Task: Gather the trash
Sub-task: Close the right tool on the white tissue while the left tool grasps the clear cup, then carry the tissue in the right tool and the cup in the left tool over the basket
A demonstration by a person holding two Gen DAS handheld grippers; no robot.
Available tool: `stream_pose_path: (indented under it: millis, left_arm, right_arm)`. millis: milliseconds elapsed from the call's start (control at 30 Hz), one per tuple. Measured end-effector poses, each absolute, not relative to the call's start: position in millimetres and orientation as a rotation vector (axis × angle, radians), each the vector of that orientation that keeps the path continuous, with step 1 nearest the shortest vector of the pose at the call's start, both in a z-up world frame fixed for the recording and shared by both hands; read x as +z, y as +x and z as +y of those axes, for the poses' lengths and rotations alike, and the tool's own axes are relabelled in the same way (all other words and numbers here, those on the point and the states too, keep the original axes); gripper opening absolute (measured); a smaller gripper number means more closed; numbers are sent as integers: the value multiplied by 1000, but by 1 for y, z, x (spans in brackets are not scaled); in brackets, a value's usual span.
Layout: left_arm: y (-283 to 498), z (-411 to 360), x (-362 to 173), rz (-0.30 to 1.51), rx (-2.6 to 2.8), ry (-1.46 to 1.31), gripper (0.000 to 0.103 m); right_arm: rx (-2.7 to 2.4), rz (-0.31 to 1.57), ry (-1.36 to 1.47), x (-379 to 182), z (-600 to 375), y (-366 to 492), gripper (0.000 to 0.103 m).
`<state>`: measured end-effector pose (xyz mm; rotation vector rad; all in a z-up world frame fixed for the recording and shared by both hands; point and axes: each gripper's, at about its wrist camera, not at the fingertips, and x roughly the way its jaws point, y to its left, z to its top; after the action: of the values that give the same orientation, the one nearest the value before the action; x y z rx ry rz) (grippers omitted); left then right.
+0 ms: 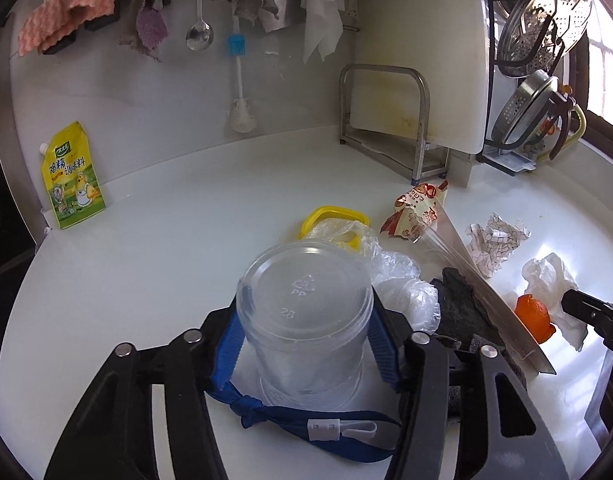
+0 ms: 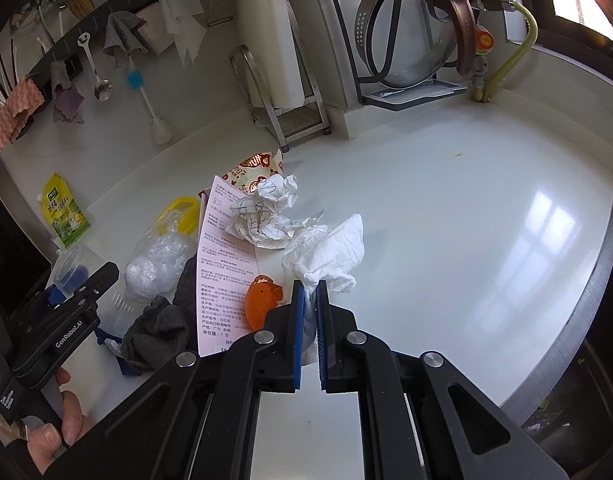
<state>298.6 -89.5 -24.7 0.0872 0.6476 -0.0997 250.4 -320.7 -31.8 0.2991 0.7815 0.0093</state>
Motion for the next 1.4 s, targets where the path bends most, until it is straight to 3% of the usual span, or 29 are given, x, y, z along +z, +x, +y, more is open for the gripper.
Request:
stream_pose_path:
  millis: [200,700,1400]
  left_arm:
    - [295,-81,-17,636,-97,80,46]
    - [259,-58,16,592,-127,87,46]
    - [132,-44,5,594,-190,123,46]
  right_arm:
    - [10,771,291,-30,-320,248,6]
    - [-43,701,267,-5,-323,206,6]
    - [-35,671,253,-2,-253,71,6]
